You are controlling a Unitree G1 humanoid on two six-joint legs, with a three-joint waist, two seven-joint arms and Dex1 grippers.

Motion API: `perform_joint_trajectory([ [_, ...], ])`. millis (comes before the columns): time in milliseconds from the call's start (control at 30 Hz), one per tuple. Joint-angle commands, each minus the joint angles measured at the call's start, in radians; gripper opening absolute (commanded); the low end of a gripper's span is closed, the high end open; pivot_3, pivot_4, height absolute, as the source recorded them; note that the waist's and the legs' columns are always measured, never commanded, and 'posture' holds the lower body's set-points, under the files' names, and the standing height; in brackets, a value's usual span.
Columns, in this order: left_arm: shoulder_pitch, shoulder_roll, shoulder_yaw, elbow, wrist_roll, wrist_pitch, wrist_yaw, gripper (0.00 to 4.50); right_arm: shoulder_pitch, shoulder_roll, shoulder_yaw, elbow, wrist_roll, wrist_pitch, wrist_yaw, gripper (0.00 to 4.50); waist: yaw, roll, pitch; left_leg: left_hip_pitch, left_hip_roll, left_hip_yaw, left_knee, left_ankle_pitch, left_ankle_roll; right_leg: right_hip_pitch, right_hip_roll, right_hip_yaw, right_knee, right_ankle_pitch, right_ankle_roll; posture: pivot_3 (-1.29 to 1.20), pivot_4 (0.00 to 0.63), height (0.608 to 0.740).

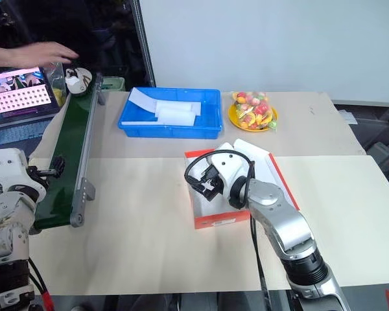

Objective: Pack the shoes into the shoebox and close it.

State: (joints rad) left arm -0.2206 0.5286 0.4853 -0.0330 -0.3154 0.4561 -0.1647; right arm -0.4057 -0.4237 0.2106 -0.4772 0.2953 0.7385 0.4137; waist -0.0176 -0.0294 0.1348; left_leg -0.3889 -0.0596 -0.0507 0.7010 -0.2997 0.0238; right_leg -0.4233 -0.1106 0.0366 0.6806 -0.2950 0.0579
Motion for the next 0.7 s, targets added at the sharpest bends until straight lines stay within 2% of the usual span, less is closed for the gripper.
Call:
perform_joint_trajectory([
  [33,-0.014,-0.003,-0.003,-0.036,0.002,-0.008,0.006,4.50,-0.001,-0.008,-0.035,-0.044,-0.004,-0.019,0.009,4.47,0.000,0.000,0.000,0.000,0.000,0.000,0.000,0.000,0.000,0.000,0.000,0.000,0.000,0.000,0.000,0.00,0.150,0.724],
  [700,0.010,-0.018,-0.017,-0.014,0.022,-0.003,0.038,4.50,0.022,-0.009,-0.072,-0.060,-0.002,0.010,-0.014,4.47,-0.001,0.000,0.000,0.000,0.000,0.000,0.000,0.000,0.000,0.000,0.000,0.000,0.000,0.000,0.000,0.00,0.150,0.724],
])
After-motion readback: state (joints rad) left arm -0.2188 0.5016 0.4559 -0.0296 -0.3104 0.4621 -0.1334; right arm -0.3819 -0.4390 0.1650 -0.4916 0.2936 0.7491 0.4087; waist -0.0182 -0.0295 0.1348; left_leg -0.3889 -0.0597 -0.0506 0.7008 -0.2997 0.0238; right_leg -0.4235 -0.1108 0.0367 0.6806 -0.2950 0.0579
